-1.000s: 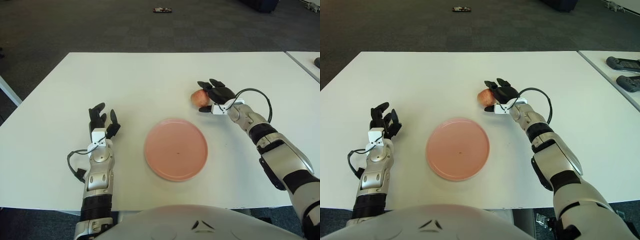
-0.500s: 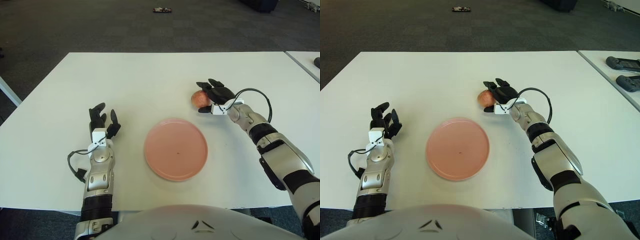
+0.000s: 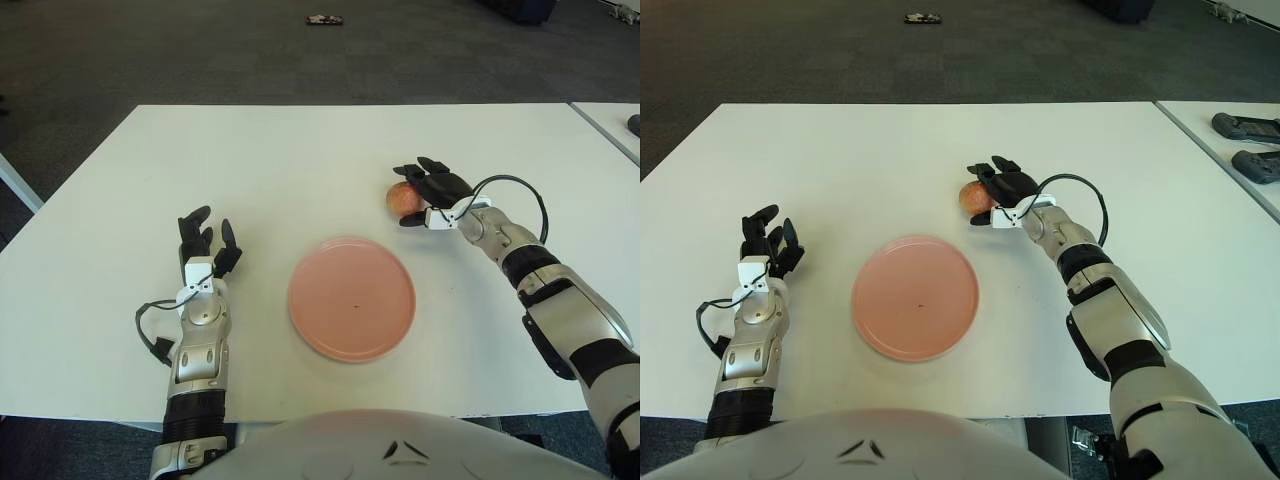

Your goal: Put the apple into the plate.

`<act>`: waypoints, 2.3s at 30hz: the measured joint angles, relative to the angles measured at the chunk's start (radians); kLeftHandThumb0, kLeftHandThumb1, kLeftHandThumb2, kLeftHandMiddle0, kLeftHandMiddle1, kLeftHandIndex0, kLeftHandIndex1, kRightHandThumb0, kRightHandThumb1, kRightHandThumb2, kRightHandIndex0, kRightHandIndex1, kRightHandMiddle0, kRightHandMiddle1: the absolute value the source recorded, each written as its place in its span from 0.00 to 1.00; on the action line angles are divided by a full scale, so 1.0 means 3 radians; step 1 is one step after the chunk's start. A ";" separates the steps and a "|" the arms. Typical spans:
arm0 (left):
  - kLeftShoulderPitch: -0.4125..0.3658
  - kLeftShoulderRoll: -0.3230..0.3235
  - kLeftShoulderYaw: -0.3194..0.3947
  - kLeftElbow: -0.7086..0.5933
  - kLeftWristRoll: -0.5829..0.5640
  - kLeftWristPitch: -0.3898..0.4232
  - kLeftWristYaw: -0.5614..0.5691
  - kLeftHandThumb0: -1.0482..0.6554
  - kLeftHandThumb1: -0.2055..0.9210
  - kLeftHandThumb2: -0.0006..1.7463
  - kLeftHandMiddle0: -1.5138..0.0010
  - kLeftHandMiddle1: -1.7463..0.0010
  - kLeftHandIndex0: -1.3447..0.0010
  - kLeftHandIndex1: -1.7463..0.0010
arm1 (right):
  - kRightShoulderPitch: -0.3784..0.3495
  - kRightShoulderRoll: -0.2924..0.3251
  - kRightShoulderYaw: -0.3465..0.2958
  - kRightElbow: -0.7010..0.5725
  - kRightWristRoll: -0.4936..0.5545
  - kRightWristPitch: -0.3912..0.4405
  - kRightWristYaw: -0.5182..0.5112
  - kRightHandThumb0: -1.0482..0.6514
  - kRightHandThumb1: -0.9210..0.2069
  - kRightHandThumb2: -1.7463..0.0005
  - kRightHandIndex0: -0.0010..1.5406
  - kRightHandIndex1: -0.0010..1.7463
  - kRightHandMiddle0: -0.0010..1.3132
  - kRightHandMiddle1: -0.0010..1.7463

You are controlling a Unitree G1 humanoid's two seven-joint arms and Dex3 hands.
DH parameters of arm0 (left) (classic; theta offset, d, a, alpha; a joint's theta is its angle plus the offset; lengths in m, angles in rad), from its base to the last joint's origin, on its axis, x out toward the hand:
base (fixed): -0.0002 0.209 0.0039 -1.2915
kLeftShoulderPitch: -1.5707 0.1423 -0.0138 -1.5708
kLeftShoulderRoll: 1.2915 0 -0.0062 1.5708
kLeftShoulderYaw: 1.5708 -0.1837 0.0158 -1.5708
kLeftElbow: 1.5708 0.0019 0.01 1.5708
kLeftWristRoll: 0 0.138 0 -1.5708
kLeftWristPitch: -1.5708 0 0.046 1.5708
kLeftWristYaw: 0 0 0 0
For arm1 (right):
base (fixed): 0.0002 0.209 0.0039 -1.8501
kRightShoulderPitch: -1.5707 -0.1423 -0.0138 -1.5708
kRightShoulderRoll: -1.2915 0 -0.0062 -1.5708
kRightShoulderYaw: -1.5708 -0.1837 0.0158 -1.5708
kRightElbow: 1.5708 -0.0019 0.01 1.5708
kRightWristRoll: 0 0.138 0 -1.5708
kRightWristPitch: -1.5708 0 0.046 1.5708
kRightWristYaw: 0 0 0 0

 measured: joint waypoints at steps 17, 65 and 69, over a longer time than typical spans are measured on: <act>0.0021 -0.0015 -0.0010 -0.0018 -0.0004 -0.0022 0.0021 0.21 1.00 0.44 0.78 0.76 1.00 0.41 | -0.0028 -0.0206 0.0106 0.0041 -0.0135 -0.0365 -0.0259 0.17 0.01 0.82 0.32 0.98 0.17 0.96; 0.0117 0.0021 0.0004 -0.0025 -0.0009 -0.0155 -0.0014 0.20 1.00 0.44 0.79 0.78 1.00 0.43 | 0.0242 -0.0549 0.0011 -0.0609 -0.0116 -0.0529 -0.0066 0.35 0.47 0.30 0.66 1.00 0.42 1.00; 0.0121 0.0024 0.0003 -0.0032 -0.0009 -0.0155 -0.0028 0.20 1.00 0.44 0.80 0.79 1.00 0.44 | 0.0267 -0.0549 -0.0030 -0.0612 -0.0096 -0.0536 -0.0065 0.35 0.48 0.30 0.67 1.00 0.43 1.00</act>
